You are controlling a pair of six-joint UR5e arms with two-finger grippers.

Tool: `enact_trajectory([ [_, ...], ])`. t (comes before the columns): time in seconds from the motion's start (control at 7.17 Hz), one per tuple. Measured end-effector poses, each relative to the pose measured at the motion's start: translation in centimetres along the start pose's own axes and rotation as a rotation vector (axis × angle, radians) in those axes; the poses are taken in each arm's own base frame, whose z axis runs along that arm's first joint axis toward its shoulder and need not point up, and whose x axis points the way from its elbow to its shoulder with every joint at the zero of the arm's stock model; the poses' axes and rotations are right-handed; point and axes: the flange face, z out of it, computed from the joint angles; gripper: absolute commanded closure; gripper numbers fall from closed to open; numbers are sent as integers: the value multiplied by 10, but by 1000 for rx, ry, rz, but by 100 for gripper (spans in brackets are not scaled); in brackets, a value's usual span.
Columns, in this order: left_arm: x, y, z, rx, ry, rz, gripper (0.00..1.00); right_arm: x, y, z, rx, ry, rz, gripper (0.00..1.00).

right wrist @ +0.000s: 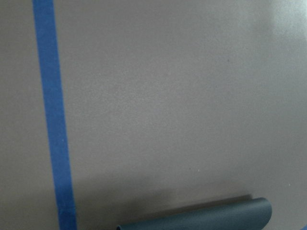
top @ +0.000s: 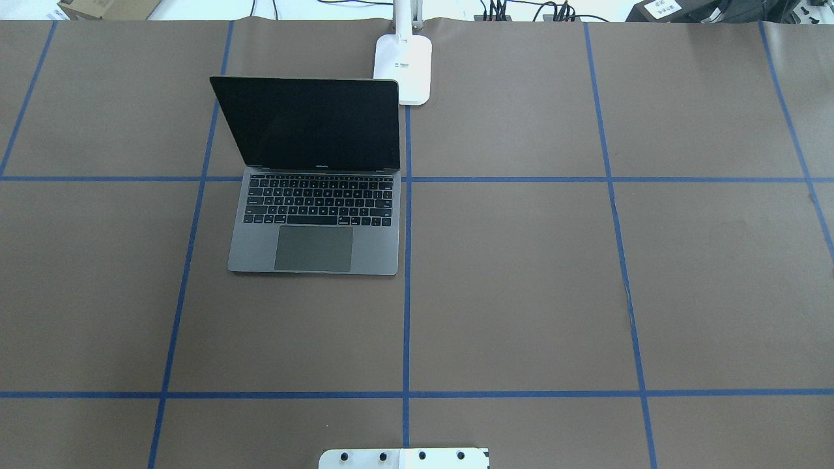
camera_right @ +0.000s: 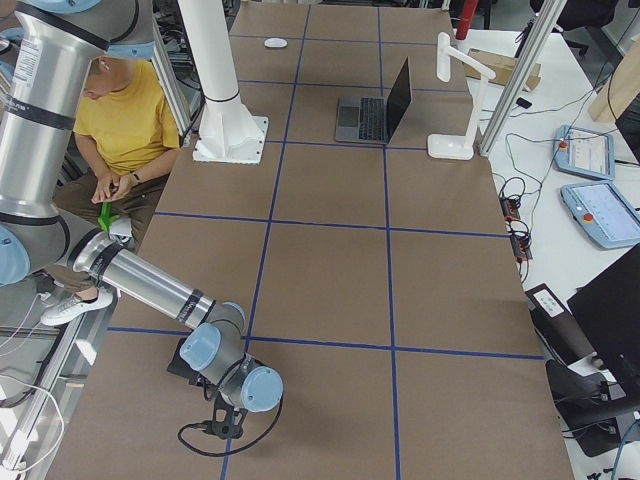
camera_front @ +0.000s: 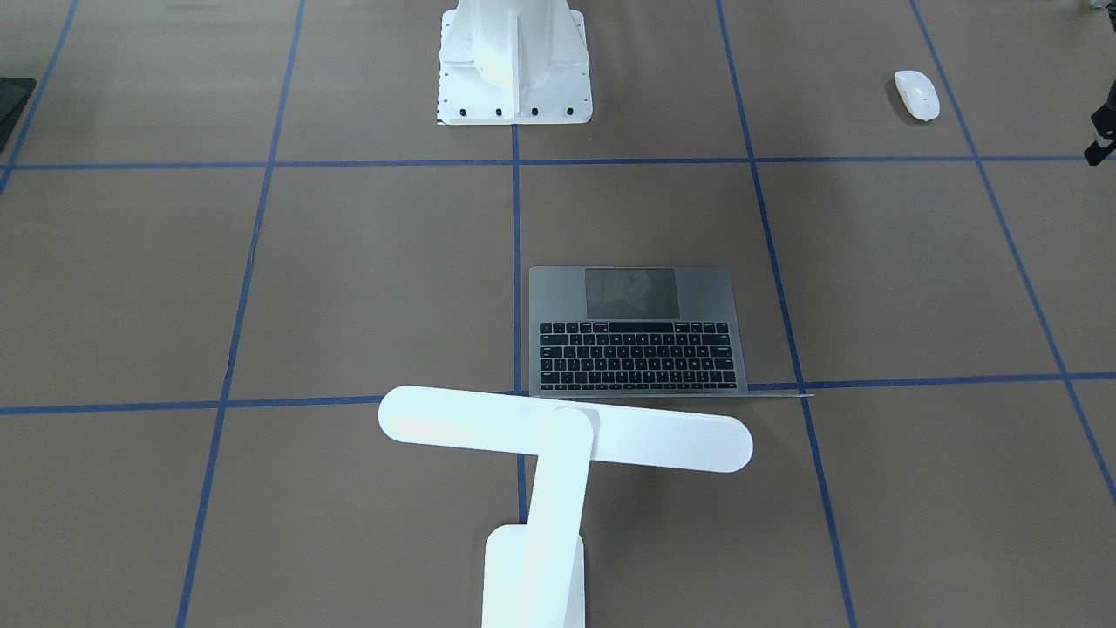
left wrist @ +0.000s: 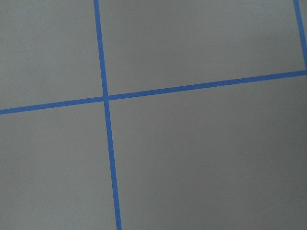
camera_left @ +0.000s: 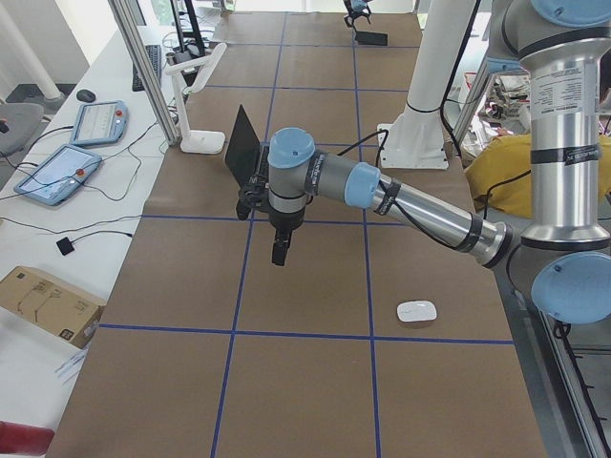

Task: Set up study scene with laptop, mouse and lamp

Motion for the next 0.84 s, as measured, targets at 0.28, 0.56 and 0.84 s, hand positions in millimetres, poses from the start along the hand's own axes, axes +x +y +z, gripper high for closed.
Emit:
enact_trajectory([
  [0.28, 0, 0, 0, 0, 0, 0, 0, 1, -1, 1, 4, 4, 0, 18],
  [0.56, 0, 0, 0, 1, 0, 0, 0, 1, -1, 2, 6, 7, 2, 18],
  [0.84, 0, 0, -1, 1, 0, -1, 0, -1, 1, 2, 0, 8, 14, 18],
])
